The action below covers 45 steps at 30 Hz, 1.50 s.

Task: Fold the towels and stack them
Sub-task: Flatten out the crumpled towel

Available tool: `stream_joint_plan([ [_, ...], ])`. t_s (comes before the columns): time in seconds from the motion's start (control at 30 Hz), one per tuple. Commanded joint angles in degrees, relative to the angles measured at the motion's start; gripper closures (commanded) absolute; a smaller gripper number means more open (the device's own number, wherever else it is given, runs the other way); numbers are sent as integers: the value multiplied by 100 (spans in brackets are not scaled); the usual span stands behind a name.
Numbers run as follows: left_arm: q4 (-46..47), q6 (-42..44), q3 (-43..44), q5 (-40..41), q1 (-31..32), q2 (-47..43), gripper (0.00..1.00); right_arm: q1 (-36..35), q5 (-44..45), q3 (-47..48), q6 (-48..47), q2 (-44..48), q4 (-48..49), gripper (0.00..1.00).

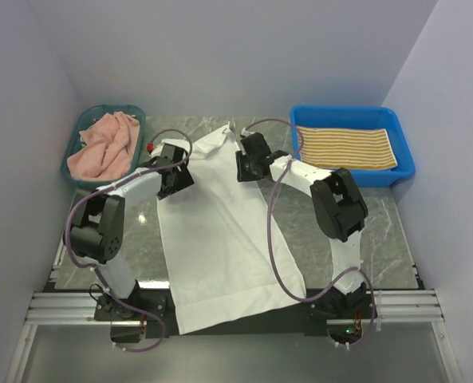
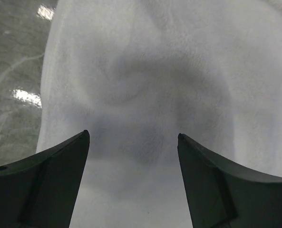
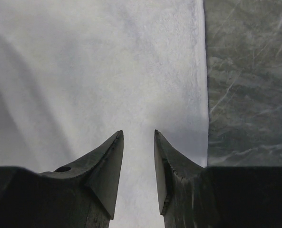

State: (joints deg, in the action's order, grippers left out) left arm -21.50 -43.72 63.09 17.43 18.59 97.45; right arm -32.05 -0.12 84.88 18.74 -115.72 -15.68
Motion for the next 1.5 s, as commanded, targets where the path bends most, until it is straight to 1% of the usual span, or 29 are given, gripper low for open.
stream_joint_plan([
  [0.0,189,119,-50,-302,31,90,19,138,30,292,-11,-274,127,60],
  [0.1,277,57,-532,-398,31,125,19,295,38,240,217,-564,-5,60],
  [0.13,269,40,-630,-416,31,90,19,314,38,213,365,-609,-179,60],
  [0.17,260,-13,-727,-459,31,73,19,349,195,170,445,-636,-250,60],
  [0.27,321,-144,-1175,-661,31,-138,19,463,415,-304,727,-478,-321,60],
  [0.37,330,-259,-1614,-828,39,-393,18,560,530,-910,947,-136,-348,60],
  [0.4,339,-285,-1859,-916,48,-480,18,569,565,-1225,973,83,-348,60],
  [0.47,304,-399,-2107,-969,83,-796,18,577,583,-1569,1008,338,-304,60],
  [0.5,278,-435,-2334,-987,118,-928,17,569,592,-1919,1026,609,-286,60],
  [0.6,234,-680,-2748,-1013,373,-1561,17,569,636,-2509,1053,1163,-216,60],
  [0.63,208,-760,-2819,-1075,556,-1876,17,569,671,-2616,1053,1305,-207,60],
  [0.67,120,-882,-2863,-1110,662,-2018,16,577,697,-2721,1044,1602,-198,60],
  [0.7,24,-936,-2881,-1110,855,-2150,16,560,628,-2836,983,1762,-181,60],
  [0.77,-161,-1006,-2803,-1084,1014,-2510,15,551,514,-2872,886,2078,-111,60],
  [0.8,-388,-1006,-2646,-1058,1067,-2616,15,542,478,-2794,764,2350,-110,59],
  [0.87,-583,-954,-2417,-874,1050,-2924,14,525,364,-2636,640,2545,-146,59],
  [0.93,-785,-866,-1951,-532,1033,-3021,15,525,337,-2328,465,2642,-93,59],
  [0.97,-786,-735,-1793,-217,998,-2978,15,525,320,-2214,420,2555,-49,59],
  [1.0,-769,-664,-1487,-136,797,-2899,16,525,294,-1952,368,2459,-14,59],
  [1.07,-576,-463,-1178,-222,533,-2487,18,533,215,-1626,323,2083,-22,59],
  [1.1,-497,-418,-837,-205,384,-2302,18,525,179,-1328,314,1941,-5,59],
  [1.13,-435,-383,-651,-127,347,-1900,19,525,144,-1195,332,1809,73,59],
  [1.17,-356,-313,-466,-56,330,-1687,19,525,109,-1063,349,1538,118,60],
  [1.2,-329,-277,-90,14,295,-1459,20,516,65,-818,349,1396,153,60],
  [1.23,-303,-242,88,-3,268,-1004,20,525,30,-685,349,1247,179,60],
  [1.3,-259,-198,517,-47,233,-571,21,507,30,-325,367,807,153,60],
  [1.33,-250,-189,616,-47,224,-204,22,524,-110,-245,376,675,136,60],
  [1.47,-92,-233,661,-47,198,379,23,507,-243,-156,411,121,223,60],
])
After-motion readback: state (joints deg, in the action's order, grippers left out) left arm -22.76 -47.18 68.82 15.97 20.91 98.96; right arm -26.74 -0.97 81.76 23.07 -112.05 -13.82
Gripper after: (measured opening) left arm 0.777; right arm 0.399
